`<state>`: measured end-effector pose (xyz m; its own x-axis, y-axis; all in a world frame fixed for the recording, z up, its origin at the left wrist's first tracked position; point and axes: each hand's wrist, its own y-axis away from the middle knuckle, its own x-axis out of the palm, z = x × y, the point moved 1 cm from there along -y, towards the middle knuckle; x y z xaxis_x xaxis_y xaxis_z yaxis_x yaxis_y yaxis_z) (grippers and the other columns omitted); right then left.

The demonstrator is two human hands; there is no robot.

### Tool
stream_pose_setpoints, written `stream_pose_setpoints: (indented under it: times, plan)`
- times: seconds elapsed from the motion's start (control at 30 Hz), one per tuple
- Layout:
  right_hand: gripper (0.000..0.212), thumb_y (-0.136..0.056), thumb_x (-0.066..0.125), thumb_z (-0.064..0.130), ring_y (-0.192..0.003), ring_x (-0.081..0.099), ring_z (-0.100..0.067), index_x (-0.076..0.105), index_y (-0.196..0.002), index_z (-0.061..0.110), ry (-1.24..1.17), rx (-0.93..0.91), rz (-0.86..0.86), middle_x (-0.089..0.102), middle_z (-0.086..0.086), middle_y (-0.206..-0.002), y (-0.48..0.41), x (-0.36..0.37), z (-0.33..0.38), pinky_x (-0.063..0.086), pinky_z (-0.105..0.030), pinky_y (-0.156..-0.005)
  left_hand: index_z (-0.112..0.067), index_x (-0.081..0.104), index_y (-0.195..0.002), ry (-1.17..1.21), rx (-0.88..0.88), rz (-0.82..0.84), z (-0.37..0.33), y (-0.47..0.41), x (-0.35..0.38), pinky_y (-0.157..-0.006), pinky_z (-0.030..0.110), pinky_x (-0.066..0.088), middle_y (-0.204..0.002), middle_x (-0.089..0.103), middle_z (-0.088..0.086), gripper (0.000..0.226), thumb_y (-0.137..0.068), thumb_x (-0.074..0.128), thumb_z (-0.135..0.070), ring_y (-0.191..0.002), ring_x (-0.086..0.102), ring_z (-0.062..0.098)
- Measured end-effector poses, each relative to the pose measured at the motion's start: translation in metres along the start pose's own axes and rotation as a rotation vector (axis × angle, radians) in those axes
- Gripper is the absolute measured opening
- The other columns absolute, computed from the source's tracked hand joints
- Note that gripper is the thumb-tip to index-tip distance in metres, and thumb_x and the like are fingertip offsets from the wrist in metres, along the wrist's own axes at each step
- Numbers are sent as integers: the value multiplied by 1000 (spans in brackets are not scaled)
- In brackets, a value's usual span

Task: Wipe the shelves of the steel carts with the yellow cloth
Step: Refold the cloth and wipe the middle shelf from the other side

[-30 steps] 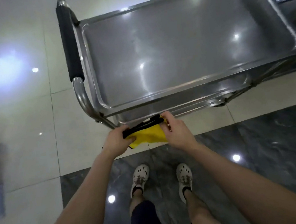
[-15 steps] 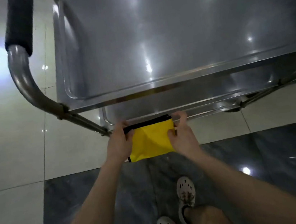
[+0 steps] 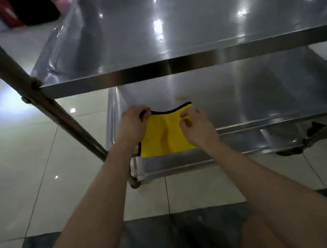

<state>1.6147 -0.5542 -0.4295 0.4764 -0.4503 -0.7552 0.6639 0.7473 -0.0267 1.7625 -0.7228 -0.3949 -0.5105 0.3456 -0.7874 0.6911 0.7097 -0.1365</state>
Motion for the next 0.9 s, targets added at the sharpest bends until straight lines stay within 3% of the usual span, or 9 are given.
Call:
stream_pose_setpoints:
  times: [0.1, 0.23, 0.33, 0.4, 0.47, 0.53, 0.6, 0.73, 0.9]
  plan:
    - [40, -104, 58, 48, -155, 29, -41, 68, -134, 24, 415, -128, 21, 34, -22, -165, -7, 32, -16, 31, -51, -123, -14, 69, -142, -55, 67, -121, 32, 17, 8, -104, 29, 48, -142, 66, 9, 34, -110, 65, -25, -119, 68, 24]
    - [56, -103, 52, 61, -162, 19, -34, 61, -148, 29, 369, -304, -72, 29, -12, -174, -5, 67, -14, 17, -65, -128, -23, 69, -107, -20, 198, -544, 84, 79, 15, -78, 20, 50, -100, 62, -10, 6, -108, 66, -29, -81, 60, 4]
    - [65, -104, 26, 74, -166, 10, -29, 40, -161, 45, 448, -303, 26, 18, -2, -179, -7, 87, -3, 4, -74, -126, -27, 53, -94, 152, 52, -843, 111, 113, 14, -71, 14, 40, -86, 51, -9, 27, -100, 74, -43, -76, 54, 8]
    - [68, -104, 11, 75, -166, 4, -31, 23, -166, 49, 524, -294, 83, 11, 1, -180, -7, 91, -2, 0, -78, -123, -28, 49, -107, 275, -88, -864, 117, 110, 7, -78, 13, 42, -101, 52, -7, 46, -88, 84, -51, -89, 55, 8]
    - [68, -102, 6, 77, -166, -2, -31, 12, -166, 53, 536, -271, 125, 3, 2, -181, -7, 89, -3, -3, -79, -122, -26, 52, -112, 387, -175, -767, 116, 89, -4, -81, 16, 47, -108, 62, -4, 59, -80, 88, -59, -95, 63, 11]
    - [70, -97, 1, 84, -166, -8, -31, 1, -163, 61, 539, -245, 173, -4, 4, -181, -10, 86, -1, -7, -80, -121, -19, 62, -100, 528, -258, -690, 114, 63, -10, -71, 20, 54, -85, 74, 1, 51, -84, 82, -63, -78, 71, 11]
    - [74, -89, -3, 92, -166, -10, -31, -4, -159, 67, 553, -226, 188, -7, 6, -180, -13, 87, -1, -10, -80, -120, -8, 60, -76, 568, -297, -757, 119, 45, -7, -63, 30, 55, -62, 63, 5, 54, -94, 72, -57, -58, 64, 14]
    - [84, -80, -6, 101, -166, -10, -28, -1, -158, 70, 528, -194, 137, -6, 9, -180, -26, 97, -6, -12, -79, -119, -14, 40, -61, 535, -241, -896, 124, 31, 3, -48, 14, 34, -56, 39, -4, 56, -96, 68, -49, -46, 42, 4]
    - [95, -71, -5, 107, -166, -12, -27, 0, -158, 70, 523, -137, 157, -8, 11, -180, -52, 95, -8, -16, -79, -117, -20, 34, -60, 560, -207, -861, 129, 14, 2, -47, 11, 34, -44, 38, -15, 54, -97, 68, -40, -43, 40, 3]
